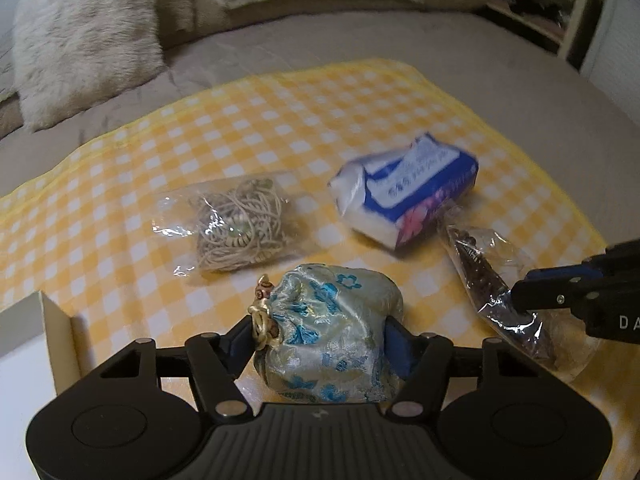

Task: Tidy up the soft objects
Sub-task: 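Grasp the blue floral pouch with the left tool while the right tool grasps the clear cable bag, then carry the pouch and cable bag into the white box, left tool opening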

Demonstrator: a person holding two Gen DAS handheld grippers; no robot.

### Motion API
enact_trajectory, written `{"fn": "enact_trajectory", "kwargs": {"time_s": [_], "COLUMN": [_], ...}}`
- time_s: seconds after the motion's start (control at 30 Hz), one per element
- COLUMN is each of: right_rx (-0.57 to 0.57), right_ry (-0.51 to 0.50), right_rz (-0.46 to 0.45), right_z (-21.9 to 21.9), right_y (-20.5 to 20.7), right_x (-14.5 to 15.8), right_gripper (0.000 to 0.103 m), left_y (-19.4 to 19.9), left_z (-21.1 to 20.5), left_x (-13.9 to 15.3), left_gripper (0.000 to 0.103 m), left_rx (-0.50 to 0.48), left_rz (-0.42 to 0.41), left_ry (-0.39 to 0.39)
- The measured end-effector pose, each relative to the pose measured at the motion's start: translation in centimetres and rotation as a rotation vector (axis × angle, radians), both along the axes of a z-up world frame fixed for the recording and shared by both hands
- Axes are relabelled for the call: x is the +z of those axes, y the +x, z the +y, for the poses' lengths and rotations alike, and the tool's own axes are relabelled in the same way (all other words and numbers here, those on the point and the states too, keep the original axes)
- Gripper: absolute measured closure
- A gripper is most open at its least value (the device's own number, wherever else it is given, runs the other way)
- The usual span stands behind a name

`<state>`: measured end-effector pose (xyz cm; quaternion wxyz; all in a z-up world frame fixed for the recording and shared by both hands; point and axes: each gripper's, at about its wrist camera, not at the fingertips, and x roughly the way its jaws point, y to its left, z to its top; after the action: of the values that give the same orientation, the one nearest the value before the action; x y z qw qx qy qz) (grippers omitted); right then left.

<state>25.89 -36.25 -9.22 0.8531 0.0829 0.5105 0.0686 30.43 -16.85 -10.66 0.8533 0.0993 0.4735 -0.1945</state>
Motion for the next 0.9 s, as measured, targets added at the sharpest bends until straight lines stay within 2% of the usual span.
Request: {"fn": "enact_trajectory", "kwargs": {"time_s": [0.17,0.53,0.9], "right_rx": [-0.049,-0.074,-0.033], "right_ry": [0.016,0.046,0.105], "right_rz": [-0.067,-0.172,-0.263], "right_z": [-0.5,1.0,6.0], "right_y": [-1.1,-3.4,-3.7], "right_x": [2.3,5.9,9.0], "right_gripper": [0.090,0.090,0.090], "left_y": [-1.4,-5.4,-8.4], "left_z": [0.6,3.5,11.4], "left_x": [2.2,6.7,10.8], "left_gripper": [0.036,0.036,0.036], "left_rx": [0.039,0.074,0.178], "left_rz": [-0.035,-0.148,-0.271], "left_ry": [-0.064,-0.136,-0.145]}}
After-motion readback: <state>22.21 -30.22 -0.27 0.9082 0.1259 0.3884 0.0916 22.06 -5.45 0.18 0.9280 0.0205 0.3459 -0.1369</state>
